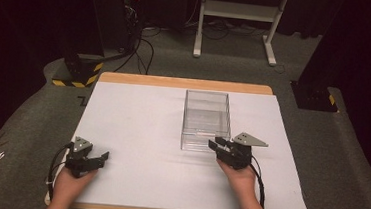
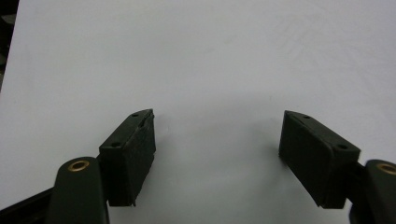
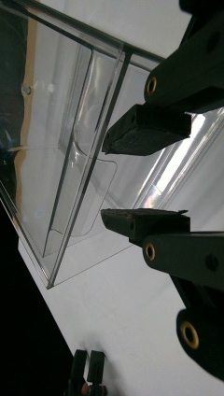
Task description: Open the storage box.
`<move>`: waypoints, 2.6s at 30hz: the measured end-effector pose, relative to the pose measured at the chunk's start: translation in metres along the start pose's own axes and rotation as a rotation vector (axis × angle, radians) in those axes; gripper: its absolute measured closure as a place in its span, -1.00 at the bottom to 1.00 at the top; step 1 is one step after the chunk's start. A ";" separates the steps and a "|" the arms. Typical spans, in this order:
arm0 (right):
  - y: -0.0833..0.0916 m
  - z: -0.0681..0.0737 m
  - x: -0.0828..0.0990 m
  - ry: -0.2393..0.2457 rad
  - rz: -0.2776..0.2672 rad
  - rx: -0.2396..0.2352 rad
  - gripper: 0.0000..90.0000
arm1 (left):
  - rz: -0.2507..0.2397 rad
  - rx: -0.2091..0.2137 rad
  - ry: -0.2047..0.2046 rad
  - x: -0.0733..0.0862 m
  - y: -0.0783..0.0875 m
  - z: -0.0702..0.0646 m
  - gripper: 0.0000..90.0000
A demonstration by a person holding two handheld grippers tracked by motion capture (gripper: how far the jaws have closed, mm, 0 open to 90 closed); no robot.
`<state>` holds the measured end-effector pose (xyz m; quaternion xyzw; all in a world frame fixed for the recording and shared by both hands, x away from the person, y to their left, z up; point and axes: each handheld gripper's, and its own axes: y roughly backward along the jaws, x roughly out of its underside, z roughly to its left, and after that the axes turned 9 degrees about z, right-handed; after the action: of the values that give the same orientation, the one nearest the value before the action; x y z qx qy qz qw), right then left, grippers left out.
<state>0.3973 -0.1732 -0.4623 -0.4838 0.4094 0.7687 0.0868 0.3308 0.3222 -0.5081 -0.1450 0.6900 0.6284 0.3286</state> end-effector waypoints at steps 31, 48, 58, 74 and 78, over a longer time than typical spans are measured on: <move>-0.012 -0.018 0.000 0.017 -0.022 -0.122 0.69 | -0.001 -0.002 -0.001 0.000 0.000 0.000 -0.39; -0.006 -0.021 0.004 0.030 -0.020 -0.151 0.80 | -0.001 -0.002 -0.001 0.000 0.000 0.000 -0.39; 0.000 -0.016 0.010 0.041 -0.024 -0.156 0.82 | -0.001 -0.002 -0.001 0.000 0.000 0.000 -0.39; 0.012 -0.006 0.020 0.055 -0.024 -0.168 0.85 | -0.001 -0.002 -0.001 0.000 0.000 0.000 -0.39; 0.014 -0.005 0.022 0.056 -0.024 -0.174 0.86 | 0.000 -0.002 -0.001 0.000 0.000 0.000 -0.39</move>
<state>0.3815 -0.1916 -0.4737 -0.5156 0.3374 0.7865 0.0419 0.3308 0.3220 -0.5081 -0.1450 0.6892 0.6291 0.3290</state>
